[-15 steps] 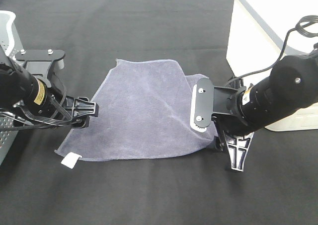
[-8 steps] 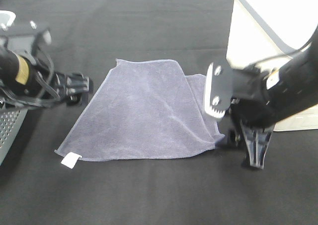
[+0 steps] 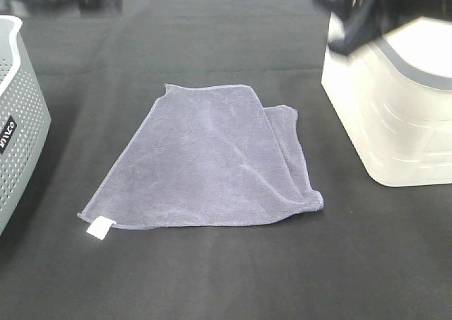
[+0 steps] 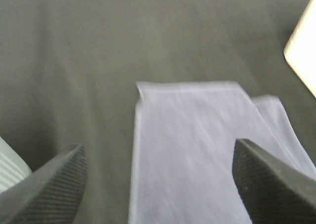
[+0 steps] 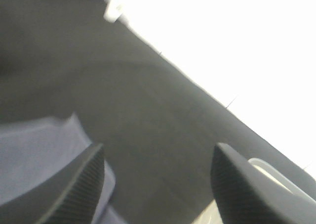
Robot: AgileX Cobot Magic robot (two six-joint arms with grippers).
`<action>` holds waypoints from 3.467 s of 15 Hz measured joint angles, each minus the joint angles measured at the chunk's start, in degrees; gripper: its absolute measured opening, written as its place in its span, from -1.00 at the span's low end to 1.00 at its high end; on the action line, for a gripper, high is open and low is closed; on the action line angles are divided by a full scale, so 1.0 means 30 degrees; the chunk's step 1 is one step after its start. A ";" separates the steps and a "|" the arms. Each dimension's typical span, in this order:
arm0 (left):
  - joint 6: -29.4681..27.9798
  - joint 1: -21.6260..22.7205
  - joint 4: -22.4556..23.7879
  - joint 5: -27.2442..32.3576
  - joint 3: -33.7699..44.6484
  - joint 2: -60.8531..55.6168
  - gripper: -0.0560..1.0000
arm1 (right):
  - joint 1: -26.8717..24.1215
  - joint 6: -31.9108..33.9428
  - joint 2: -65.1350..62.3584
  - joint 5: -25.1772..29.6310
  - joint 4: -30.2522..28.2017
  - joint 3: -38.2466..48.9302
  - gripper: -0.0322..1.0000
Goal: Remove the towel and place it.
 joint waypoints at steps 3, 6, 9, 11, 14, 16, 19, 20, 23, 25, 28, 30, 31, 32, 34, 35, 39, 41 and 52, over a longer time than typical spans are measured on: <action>0.0516 0.0000 0.1833 0.1681 -0.2922 0.0000 0.54 | 0.0000 -0.0153 0.0726 -0.0554 0.6092 -0.2521 0.22; 0.1031 0.0153 0.3132 0.4030 -0.5176 0.0000 0.53 | -0.1814 -0.2387 0.2426 0.3342 1.3159 -0.6474 0.22; 0.4240 0.2655 -0.0306 0.5157 -0.6971 0.0000 0.51 | -0.4813 -0.0573 0.4641 0.9759 1.3751 -1.0122 0.21; 0.8021 0.5138 -0.4870 0.5730 -0.7926 0.0000 0.51 | -0.5424 0.4240 0.5921 1.2548 0.8136 -1.2624 0.21; 1.1440 0.8384 -0.9263 0.7066 -0.9015 0.0439 0.51 | -0.5424 1.3006 0.8231 1.8678 -0.3170 -1.7934 0.21; 1.2815 1.0294 -1.0753 0.8938 -1.0008 0.1299 0.51 | -0.5424 1.4610 0.9817 2.2861 -0.7009 -2.1811 0.21; 1.3999 1.2032 -1.1688 1.2185 -1.0848 0.2063 0.51 | -0.5424 1.4916 1.1192 2.7311 -0.8671 -2.5153 0.21; 1.4114 1.2299 -1.1688 1.3331 -1.0867 0.2063 0.51 | -0.5424 1.4916 1.1249 2.7636 -0.8900 -2.5401 0.21; 1.3923 1.2338 -1.1631 1.4687 -1.0600 0.1872 0.51 | -0.5424 1.5050 1.1001 2.7808 -0.9339 -2.4962 0.21; 1.3445 1.2338 -1.1555 1.4725 -0.9530 0.0974 0.51 | -0.5424 1.5050 0.9989 2.7827 -0.9320 -2.3472 0.21; 1.3178 1.2338 -1.0829 1.4744 -0.6761 -0.1108 0.51 | -0.5424 1.5279 0.7353 2.7941 -0.9301 -1.9958 0.21; 1.3178 1.2338 -1.0447 1.4763 -0.4335 -0.2865 0.51 | -0.5424 1.5986 0.5730 2.7960 -0.9244 -1.7494 0.21; 1.3102 1.2338 -1.0447 1.4763 -0.3151 -0.3762 0.51 | -0.5424 1.6310 0.4985 2.7979 -0.9206 -1.6272 0.21; 1.2930 1.2338 -1.0447 1.4763 -0.1872 -0.4698 0.51 | -0.5424 1.6558 0.4221 2.7979 -0.9186 -1.4840 0.21; 1.2605 1.2338 -1.0447 1.4400 0.0248 -0.6723 0.51 | -0.5424 1.7456 0.2617 2.7464 -0.9167 -1.1975 0.21; 1.2586 1.2338 -1.0447 1.4057 0.1318 -0.7869 0.51 | -0.5424 1.7666 0.1757 2.7005 -0.9167 -1.0676 0.22; 1.2548 1.2338 -1.0447 1.2815 0.4908 -1.2242 0.52 | -0.5424 1.8449 -0.2292 2.5038 -0.9148 -0.5252 0.39; 1.2567 1.2338 -1.0447 1.2586 0.6035 -1.3694 0.56 | -0.5424 1.8468 -0.4106 2.4866 -0.9148 -0.3247 0.42; 1.2815 1.2338 -1.1841 1.2223 1.1860 -2.2441 0.57 | -0.5424 1.7399 -1.3331 2.4637 -0.7964 0.3877 0.44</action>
